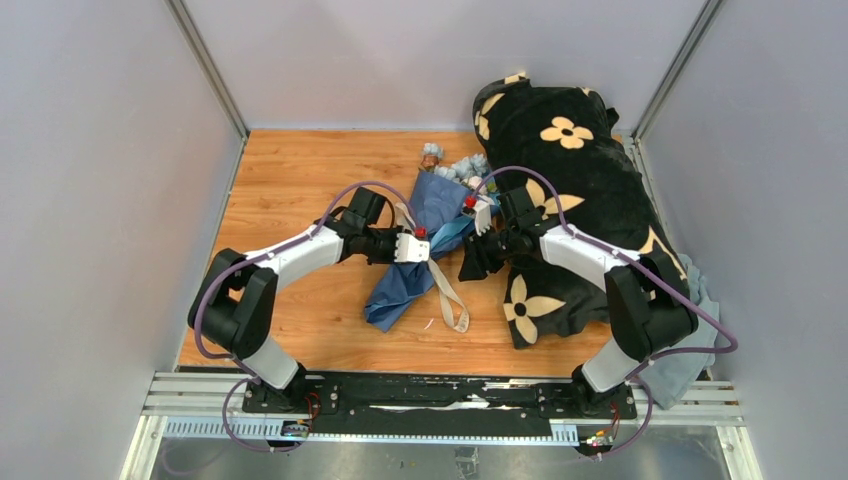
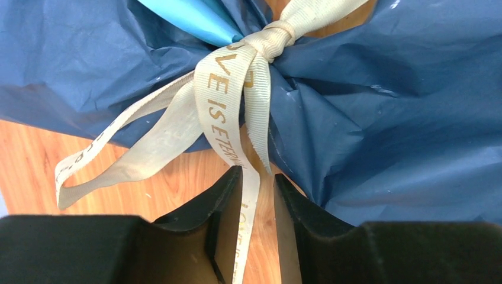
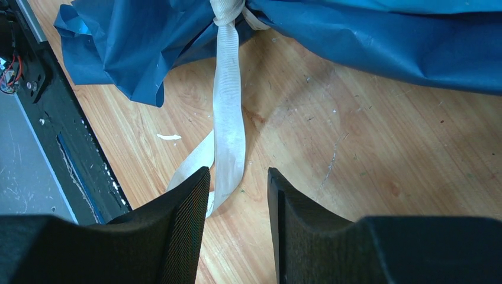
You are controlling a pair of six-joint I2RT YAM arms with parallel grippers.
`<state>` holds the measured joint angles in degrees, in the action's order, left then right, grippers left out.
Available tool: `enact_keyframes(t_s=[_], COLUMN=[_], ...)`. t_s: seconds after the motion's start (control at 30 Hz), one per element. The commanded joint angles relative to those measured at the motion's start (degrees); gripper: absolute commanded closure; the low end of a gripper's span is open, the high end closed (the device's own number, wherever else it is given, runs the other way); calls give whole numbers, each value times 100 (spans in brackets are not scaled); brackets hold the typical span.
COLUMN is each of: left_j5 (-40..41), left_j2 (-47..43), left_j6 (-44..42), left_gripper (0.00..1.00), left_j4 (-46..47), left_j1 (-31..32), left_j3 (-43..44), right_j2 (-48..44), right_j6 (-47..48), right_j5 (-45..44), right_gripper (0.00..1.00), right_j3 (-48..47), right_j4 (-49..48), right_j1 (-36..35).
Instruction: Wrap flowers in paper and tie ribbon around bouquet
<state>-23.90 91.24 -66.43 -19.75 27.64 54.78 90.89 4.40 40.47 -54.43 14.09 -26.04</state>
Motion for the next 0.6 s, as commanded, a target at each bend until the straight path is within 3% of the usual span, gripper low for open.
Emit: enact_keyframes(t_s=[0.0,0.13,0.27,0.57], left_j5=[258,134,41,-88], left_j2=[-214,-396,-699,-604], left_j6=[173,171,278,308], left_gripper=[63,55,54,64], left_j4=[476,781,1396,1754], left_j1=[54,57,74,131], left_j3=[-159,-408,-733,-926], right_j2=[28,17,28,51], right_j6=[52,61,61,34], right_j5=[40,73,101,172], right_gripper=[55,55,56,56], right_j3=[44,68,85,116], right_j4=[-72,-75,-79,-116], right_j1=[20,18,20,20])
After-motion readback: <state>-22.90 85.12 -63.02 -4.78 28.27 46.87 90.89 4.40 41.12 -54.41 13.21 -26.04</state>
